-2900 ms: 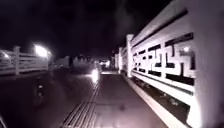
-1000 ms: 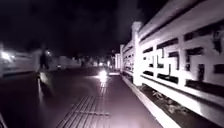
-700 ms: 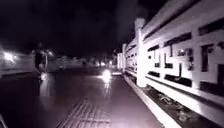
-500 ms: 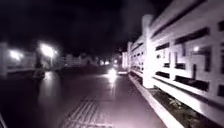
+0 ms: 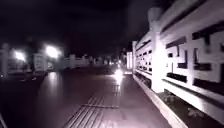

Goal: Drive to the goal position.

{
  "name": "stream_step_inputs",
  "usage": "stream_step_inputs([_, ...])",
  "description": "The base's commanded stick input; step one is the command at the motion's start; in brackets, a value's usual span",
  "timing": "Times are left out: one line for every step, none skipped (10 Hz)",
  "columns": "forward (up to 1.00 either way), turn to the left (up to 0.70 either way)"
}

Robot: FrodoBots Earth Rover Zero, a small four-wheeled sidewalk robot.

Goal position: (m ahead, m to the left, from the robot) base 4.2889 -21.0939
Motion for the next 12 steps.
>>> stream_step_inputs([0.45, 0.00])
stream_step_inputs([0.45, 0.00])
stream_step_inputs([0.45, 0.00])
stream_step_inputs([0.45, 0.00])
stream_step_inputs([0.45, 0.00])
stream_step_inputs([0.45, 0.00])
stream_step_inputs([0.45, 0.00])
stream_step_inputs([0.45, 0.00])
stream_step_inputs([0.45, 0.00])
stream_step_inputs([0.45, 0.00])
stream_step_inputs([0.45, 0.00])
stream_step_inputs([0.45, 0.00])
